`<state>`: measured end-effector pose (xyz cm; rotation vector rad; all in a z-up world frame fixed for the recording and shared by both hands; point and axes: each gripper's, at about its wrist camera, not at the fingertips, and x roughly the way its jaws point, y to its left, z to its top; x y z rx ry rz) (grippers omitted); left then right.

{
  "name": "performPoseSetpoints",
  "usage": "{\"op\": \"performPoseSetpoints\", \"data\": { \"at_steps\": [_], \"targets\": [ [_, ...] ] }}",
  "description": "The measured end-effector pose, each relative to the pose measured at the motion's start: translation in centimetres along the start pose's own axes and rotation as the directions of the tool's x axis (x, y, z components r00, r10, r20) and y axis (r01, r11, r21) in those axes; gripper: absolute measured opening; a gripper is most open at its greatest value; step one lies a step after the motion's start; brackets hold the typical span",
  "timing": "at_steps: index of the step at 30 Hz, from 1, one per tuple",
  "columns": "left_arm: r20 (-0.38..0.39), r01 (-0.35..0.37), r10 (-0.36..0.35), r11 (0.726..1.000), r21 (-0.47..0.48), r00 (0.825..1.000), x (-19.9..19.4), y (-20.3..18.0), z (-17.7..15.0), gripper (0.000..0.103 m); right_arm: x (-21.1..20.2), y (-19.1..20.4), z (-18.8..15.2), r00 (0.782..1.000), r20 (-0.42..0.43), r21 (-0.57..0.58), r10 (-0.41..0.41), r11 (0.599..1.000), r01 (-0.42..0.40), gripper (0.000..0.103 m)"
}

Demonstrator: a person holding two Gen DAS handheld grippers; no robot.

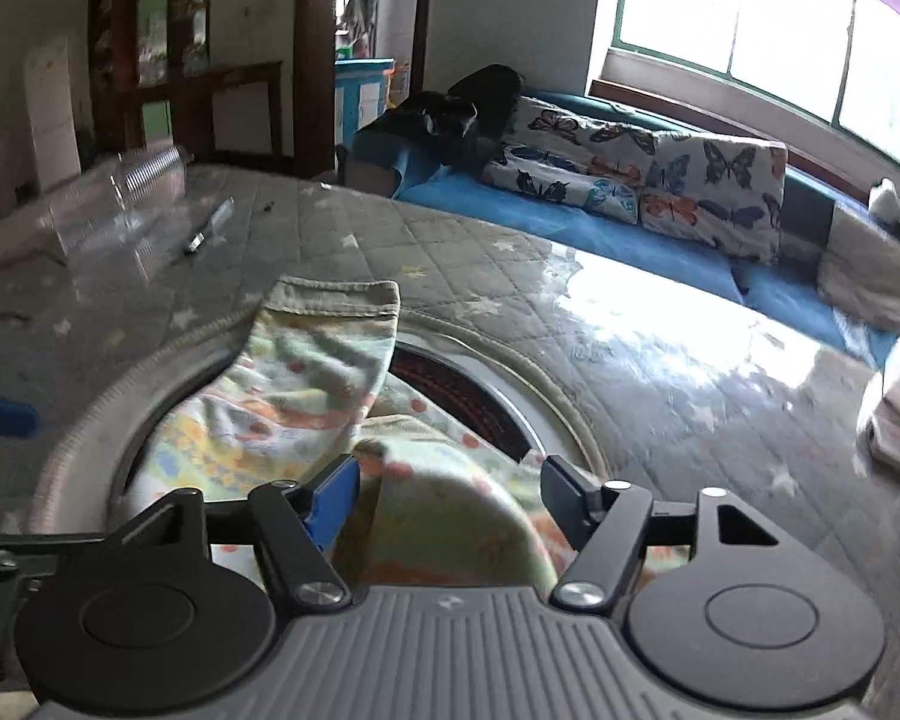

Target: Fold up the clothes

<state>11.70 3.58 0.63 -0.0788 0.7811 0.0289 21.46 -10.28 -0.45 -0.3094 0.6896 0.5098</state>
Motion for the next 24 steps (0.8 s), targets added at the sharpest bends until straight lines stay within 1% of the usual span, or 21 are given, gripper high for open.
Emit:
{"op": "performPoseSetpoints", "data": {
  "at_steps": [1, 2, 4, 5, 6, 7, 10, 16, 19, 24],
  "targets": [
    [-0.002, 0.001, -0.001, 1.0, -0.002, 1.0, 0.2, 0.0, 0.2, 0.103, 0.5, 0.1, 0.0, 1.0, -0.006, -0.012, -0.001, 1.0, 0.0, 0.055],
    [-0.002, 0.003, -0.003, 1.0, -0.001, 1.0, 0.3, -0.1, 0.3, 0.103, 0.8, -0.1, 0.0, 1.0, -0.012, -0.006, 0.003, 1.0, -0.003, 0.051],
    [0.0, 0.007, -0.007, 1.0, 0.001, 1.0, 0.5, -0.2, 0.7, 0.103, 1.1, -0.6, -0.1, 1.0, -0.019, 0.02, 0.014, 1.0, -0.013, 0.033],
    [0.002, 0.006, -0.006, 1.0, 0.005, 1.0, 0.6, -0.4, 0.9, 0.103, 1.2, -0.9, -0.2, 1.0, -0.019, 0.037, 0.018, 0.999, -0.018, 0.029],
    [0.005, 0.005, -0.005, 1.0, 0.009, 1.0, 0.8, -0.7, 1.1, 0.103, 1.1, -1.2, -0.4, 1.0, -0.018, 0.049, 0.012, 0.999, -0.011, 0.022],
    [0.008, 0.006, -0.006, 1.0, 0.013, 1.0, 1.0, -0.9, 1.4, 0.103, 0.9, -1.6, -0.6, 1.0, -0.015, 0.062, 0.005, 0.998, -0.004, 0.017],
    [0.009, 0.017, -0.017, 1.0, 0.013, 1.0, 1.8, -1.8, 2.2, 0.103, -0.2, -3.1, -1.1, 1.0, 0.014, 0.118, -0.016, 0.993, 0.014, 0.008],
    [0.019, 0.03, -0.031, 0.999, 0.037, 0.999, 3.9, -4.2, 4.5, 0.102, -4.0, -6.4, -2.3, 0.993, 0.081, 0.204, -0.085, 0.977, 0.067, 0.007],
    [0.008, 0.013, -0.014, 0.999, 0.048, 1.0, 5.6, -4.9, 5.6, 0.1, -6.7, -8.6, -3.6, 0.986, 0.108, 0.256, -0.125, 0.962, 0.094, 0.006],
    [-0.018, -0.036, 0.038, 0.997, 0.066, 0.999, 8.3, -5.7, 6.9, 0.097, -11.0, -12.0, -6.9, 0.966, 0.119, 0.332, -0.229, 0.926, 0.178, 0.004]
  ]
}}
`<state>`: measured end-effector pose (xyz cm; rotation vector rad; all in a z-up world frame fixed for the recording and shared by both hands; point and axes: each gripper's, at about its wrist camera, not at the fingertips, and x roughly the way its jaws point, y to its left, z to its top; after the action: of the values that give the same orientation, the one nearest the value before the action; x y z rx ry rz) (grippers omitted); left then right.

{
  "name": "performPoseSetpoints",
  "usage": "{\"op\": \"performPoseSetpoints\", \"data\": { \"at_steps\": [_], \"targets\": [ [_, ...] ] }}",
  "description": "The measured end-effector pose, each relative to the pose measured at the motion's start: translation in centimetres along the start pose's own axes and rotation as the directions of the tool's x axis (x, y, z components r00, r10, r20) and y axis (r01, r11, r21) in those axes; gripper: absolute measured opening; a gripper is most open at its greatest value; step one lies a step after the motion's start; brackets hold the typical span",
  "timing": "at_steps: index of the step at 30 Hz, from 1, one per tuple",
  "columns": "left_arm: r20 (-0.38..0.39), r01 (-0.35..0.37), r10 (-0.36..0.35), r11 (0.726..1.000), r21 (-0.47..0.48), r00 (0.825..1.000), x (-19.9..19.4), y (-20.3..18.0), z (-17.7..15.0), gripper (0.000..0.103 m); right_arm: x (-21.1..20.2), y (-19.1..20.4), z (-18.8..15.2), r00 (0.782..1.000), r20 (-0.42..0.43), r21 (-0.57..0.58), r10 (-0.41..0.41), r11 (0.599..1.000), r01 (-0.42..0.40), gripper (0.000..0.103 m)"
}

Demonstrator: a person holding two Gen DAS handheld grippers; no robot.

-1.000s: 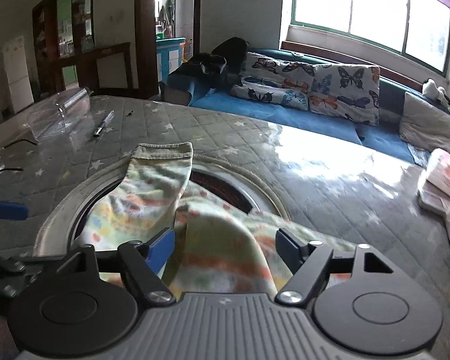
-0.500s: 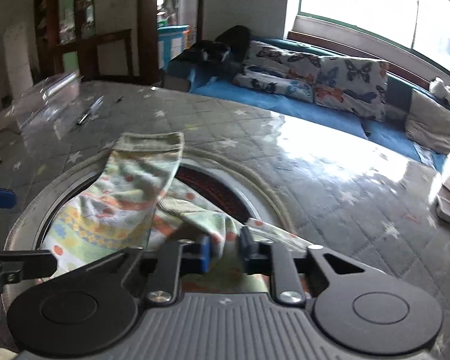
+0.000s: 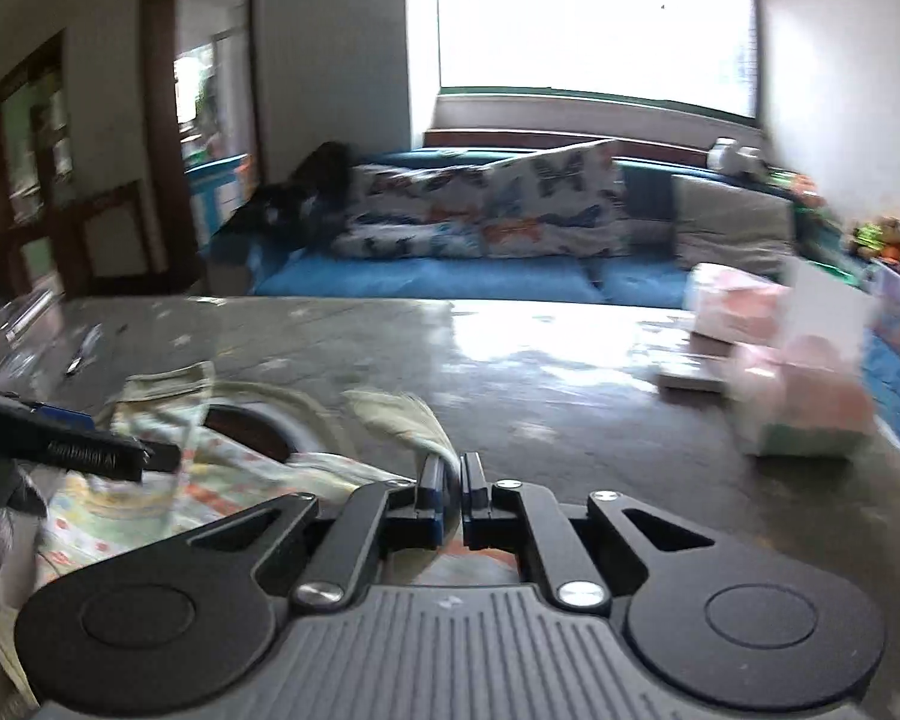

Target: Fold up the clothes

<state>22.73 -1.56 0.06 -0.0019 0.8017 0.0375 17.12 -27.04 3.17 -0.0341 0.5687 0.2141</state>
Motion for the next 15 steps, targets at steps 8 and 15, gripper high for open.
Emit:
{"op": "performPoseSetpoints", "data": {
  "at_steps": [8, 15],
  "targets": [
    [-0.055, -0.021, 0.023, 0.999, 0.038, 0.998, 2.4, 0.0, 1.7, 0.097, -3.0, -6.7, -3.3, 0.989, -0.057, 0.095, -0.133, 0.986, 0.138, 0.004],
    [-0.122, -0.035, 0.036, 0.999, 0.011, 0.992, 4.3, 0.3, 1.1, 0.076, -1.9, -6.9, -3.4, 0.996, -0.073, 0.141, -0.045, 0.988, 0.055, 0.011]
  ]
}}
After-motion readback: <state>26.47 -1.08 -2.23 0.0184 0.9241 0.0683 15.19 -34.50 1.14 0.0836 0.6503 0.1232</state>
